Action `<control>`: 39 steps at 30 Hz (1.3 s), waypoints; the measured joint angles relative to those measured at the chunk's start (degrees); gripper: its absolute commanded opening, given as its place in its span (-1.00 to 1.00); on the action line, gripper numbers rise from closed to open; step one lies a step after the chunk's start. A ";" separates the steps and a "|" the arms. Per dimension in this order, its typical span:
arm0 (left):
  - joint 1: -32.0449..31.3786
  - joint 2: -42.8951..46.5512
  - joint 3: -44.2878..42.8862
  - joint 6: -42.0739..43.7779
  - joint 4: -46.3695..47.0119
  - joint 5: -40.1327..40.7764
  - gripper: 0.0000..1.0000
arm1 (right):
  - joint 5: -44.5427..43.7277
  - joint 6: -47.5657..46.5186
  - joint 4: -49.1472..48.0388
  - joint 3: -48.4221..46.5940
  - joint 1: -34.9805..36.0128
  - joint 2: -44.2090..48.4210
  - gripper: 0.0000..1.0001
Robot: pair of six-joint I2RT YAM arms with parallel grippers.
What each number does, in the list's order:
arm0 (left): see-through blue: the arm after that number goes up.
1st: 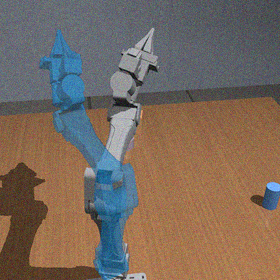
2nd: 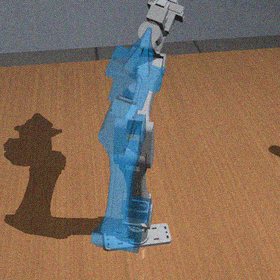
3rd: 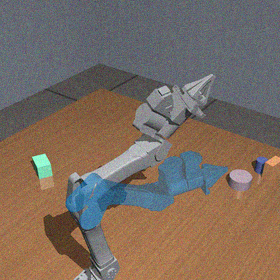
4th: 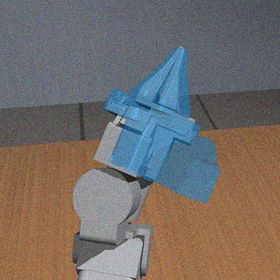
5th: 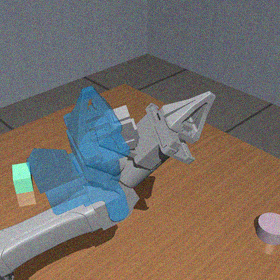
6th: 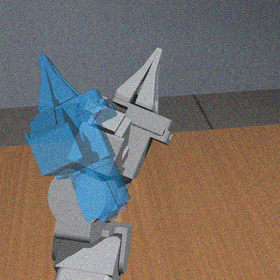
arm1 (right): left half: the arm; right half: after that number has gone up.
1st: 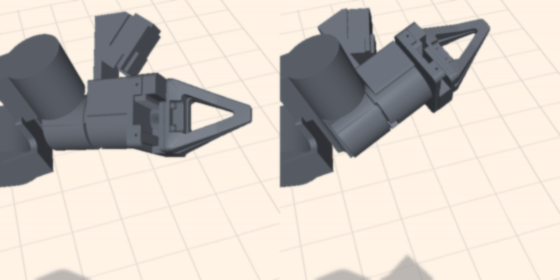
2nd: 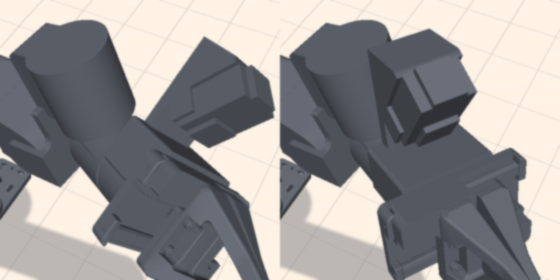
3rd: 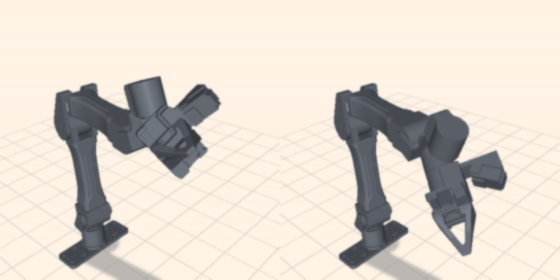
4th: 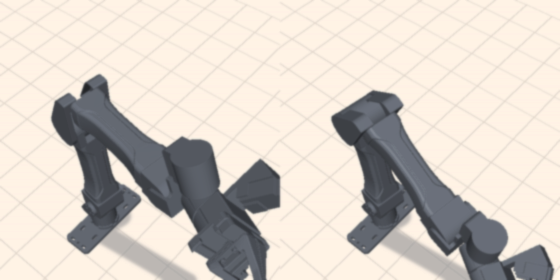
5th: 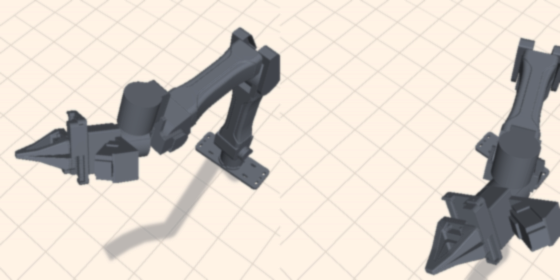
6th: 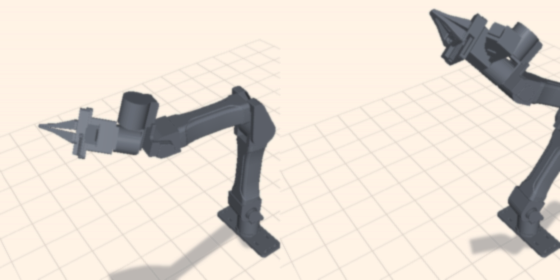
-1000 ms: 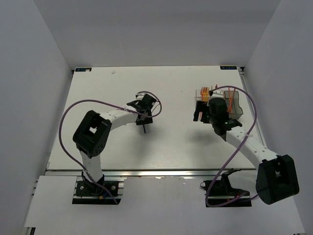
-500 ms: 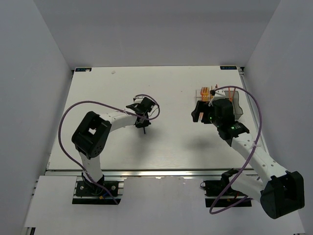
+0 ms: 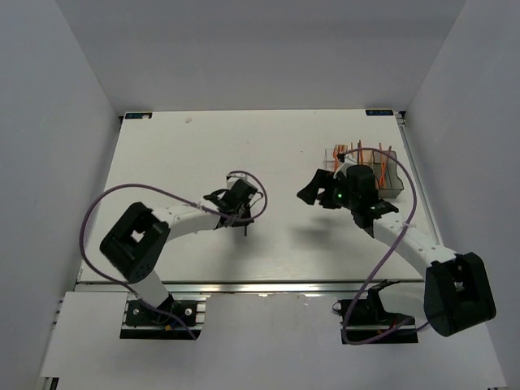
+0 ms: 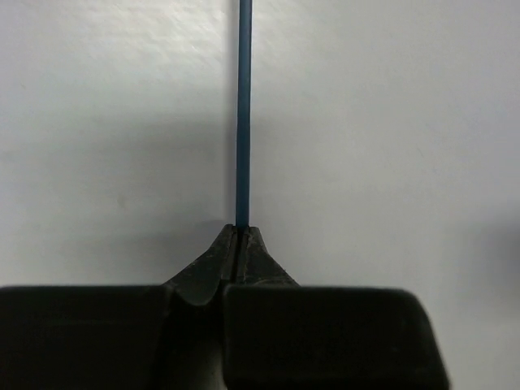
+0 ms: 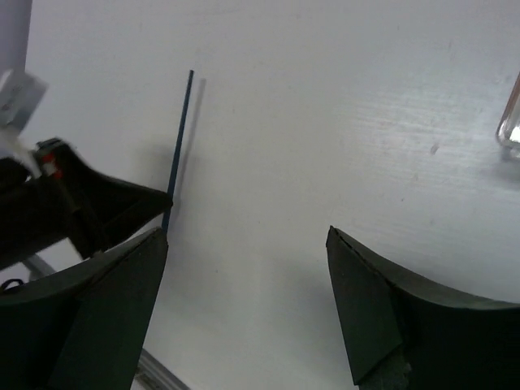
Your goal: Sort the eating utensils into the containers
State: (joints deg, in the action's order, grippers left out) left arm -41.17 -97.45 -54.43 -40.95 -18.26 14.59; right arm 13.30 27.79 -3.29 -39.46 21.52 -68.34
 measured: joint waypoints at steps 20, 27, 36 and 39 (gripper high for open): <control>-5.53 15.61 12.98 1.36 23.34 -7.50 -1.00 | -4.83 23.47 -20.31 0.81 16.68 -16.63 0.58; -5.55 16.94 12.98 1.55 23.50 -9.51 -1.00 | -5.81 22.18 -21.31 -3.39 17.99 -21.35 -0.15; -5.62 19.67 10.49 2.67 16.72 -5.53 0.96 | -11.74 11.74 -15.98 -11.45 17.55 -23.10 -1.00; -5.75 21.59 5.38 3.52 7.43 -0.22 0.96 | -16.15 1.40 -9.25 -16.17 13.70 -22.75 -1.00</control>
State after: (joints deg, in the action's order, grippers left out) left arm -46.92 -75.85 -49.06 -37.43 -10.83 14.37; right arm -2.85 29.19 -12.53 -55.64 35.22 -91.09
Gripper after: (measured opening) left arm 0.980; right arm 0.074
